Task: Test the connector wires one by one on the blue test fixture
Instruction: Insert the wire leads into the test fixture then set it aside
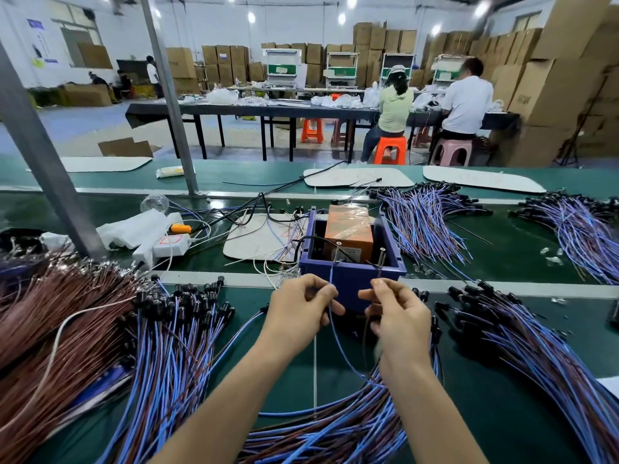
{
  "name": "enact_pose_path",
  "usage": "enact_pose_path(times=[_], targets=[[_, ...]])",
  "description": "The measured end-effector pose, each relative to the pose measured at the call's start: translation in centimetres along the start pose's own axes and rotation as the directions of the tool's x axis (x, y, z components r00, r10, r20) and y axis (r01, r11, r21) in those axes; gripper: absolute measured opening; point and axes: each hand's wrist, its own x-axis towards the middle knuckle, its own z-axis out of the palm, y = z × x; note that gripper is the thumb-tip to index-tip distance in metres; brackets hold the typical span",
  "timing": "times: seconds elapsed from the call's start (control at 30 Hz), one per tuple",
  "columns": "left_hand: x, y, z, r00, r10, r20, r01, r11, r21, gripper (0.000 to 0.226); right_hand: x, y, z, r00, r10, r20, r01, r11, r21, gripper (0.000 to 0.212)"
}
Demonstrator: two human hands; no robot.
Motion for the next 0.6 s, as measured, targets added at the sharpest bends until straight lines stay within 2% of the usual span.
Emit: enact_pose_path(times=[0.1, 0.17, 0.37, 0.6], targets=[[1.7, -0.2, 0.5, 0.999, -0.029, -0.039, 0.031, 0.999, 0.037, 0.026, 1.6, 1.2, 0.2, 0.981, 0.022, -0.192, -0.016, 0.999, 0.033, 0.013], [2.6, -0.3, 0.9, 0.997, -0.051, -0.063, 0.054, 0.997, 0.046, 0.027, 2.1, 1.9, 0.6, 0.971, 0.038, -0.235, -0.026, 0.998, 0.054, 0.015], [4.2, -0.7, 1.1, 0.989, -0.087, -0.118, 0.089, 0.996, 0.016, 0.027, 3.0, 2.7, 1.5, 0.960, 0.031, -0.277, -0.025, 0.999, 0.027, 0.013], [5.1, -0.5, 1.0, 0.991, -0.124, -0.059, 0.127, 0.991, 0.039, 0.025, 3.1, 2.7, 1.8, 0.968, 0.047, -0.247, -0.042, 0.999, 0.027, 0.014]])
